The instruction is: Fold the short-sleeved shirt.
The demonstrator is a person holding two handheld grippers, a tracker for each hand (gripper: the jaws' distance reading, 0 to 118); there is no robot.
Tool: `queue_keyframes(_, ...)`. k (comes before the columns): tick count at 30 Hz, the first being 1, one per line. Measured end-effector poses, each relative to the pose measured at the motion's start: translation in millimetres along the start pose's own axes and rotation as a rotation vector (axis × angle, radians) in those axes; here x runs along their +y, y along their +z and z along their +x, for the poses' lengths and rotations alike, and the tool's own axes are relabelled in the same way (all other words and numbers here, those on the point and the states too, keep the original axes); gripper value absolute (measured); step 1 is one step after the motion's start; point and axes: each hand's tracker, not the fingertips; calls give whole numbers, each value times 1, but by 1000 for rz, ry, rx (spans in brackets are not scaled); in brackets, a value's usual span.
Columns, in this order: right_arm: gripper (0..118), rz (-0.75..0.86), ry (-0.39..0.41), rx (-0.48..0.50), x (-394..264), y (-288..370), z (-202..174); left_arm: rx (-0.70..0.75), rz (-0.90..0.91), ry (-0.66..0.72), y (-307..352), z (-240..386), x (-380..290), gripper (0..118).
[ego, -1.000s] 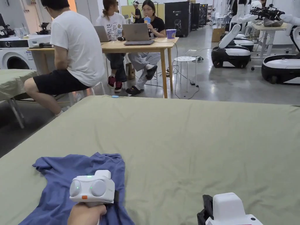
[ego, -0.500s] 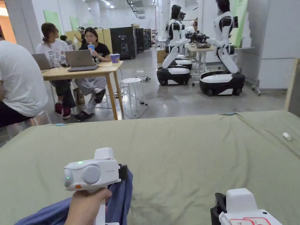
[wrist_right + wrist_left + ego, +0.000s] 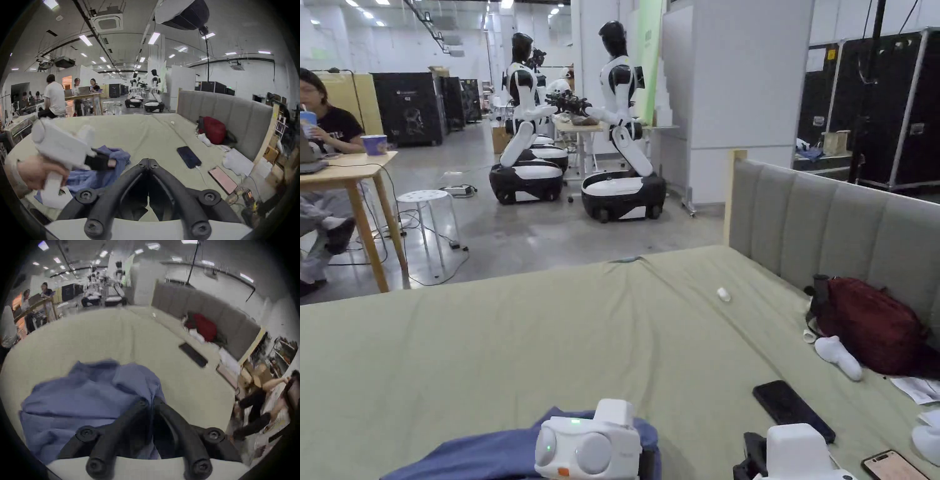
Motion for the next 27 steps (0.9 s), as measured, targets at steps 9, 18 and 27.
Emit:
queue_keyframes(9,1,-24,7,23,-4,-4,-3,158,187,-104,39,0,-24,109)
queue_keyframes(18,1,-11,9,132,5,-3,-68,436,474,52,227,-39,-142,109)
queue_keyframes(27,1,-19,74,239,-6,5,-143,667,473,139,309,-89,-226,0)
